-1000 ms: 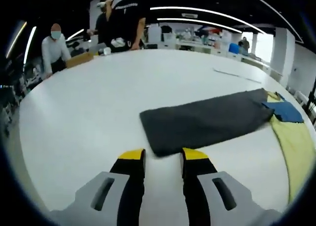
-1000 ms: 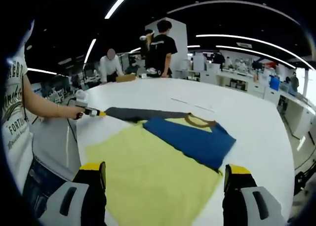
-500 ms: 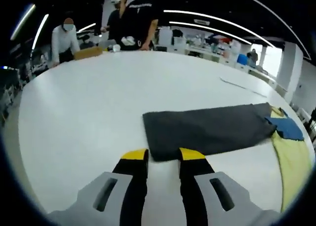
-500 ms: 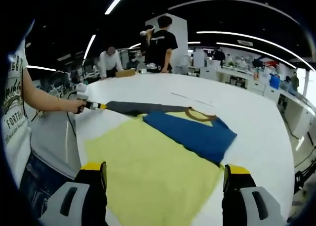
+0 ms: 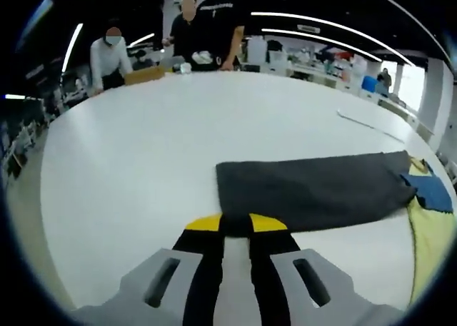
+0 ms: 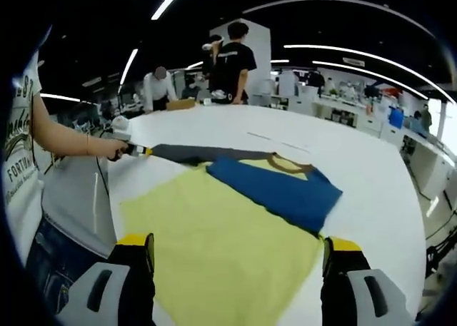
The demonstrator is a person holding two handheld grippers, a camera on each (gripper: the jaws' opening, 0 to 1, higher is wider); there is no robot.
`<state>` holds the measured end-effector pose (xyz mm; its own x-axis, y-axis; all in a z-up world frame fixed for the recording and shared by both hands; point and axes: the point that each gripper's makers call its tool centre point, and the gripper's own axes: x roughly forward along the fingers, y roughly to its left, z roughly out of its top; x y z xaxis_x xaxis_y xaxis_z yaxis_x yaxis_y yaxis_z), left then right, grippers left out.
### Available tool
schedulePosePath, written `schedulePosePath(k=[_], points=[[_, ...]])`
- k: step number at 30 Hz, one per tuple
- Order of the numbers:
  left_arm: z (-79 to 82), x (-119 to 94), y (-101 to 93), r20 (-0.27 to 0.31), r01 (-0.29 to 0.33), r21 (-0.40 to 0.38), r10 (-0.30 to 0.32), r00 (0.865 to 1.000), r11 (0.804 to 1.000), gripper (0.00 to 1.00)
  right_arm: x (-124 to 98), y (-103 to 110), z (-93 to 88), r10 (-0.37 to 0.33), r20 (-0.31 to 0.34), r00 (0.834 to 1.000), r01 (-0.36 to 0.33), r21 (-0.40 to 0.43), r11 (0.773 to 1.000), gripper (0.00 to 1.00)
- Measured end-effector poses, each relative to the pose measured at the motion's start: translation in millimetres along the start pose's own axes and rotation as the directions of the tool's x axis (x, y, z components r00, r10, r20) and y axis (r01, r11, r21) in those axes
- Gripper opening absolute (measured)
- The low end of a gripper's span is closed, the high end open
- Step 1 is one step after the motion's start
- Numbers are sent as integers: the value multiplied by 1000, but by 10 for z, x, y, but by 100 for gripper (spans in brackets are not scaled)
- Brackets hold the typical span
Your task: Fold the garment on the visible template until the final outline fits inside the template.
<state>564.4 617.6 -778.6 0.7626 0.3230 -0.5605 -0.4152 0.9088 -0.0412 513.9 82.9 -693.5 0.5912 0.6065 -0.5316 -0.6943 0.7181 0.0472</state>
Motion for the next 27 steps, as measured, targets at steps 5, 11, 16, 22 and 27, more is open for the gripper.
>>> schedulePosePath(k=[5, 11, 16, 22, 27], points=[[10, 13, 13, 47, 15, -155, -8, 999, 988, 1, 0, 16, -1, 0, 13, 1000, 0, 16, 1000, 99], [17, -40, -25, 61, 51, -83, -46, 997, 995, 1, 18, 61, -10, 4, 15, 1000, -4, 21, 1000, 98], [42, -89, -49, 62, 70, -76, -66, 996, 995, 0, 24, 88, 10, 5, 29, 1000, -6, 32, 999, 99], [172, -163, -123, 73, 80, -10, -79, 994, 997, 0, 15, 95, 12, 3, 32, 999, -4, 36, 999, 99], [236, -194, -162, 84, 97, -39, -94, 992, 994, 0, 16, 106, 7, 7, 31, 999, -8, 35, 999, 99]])
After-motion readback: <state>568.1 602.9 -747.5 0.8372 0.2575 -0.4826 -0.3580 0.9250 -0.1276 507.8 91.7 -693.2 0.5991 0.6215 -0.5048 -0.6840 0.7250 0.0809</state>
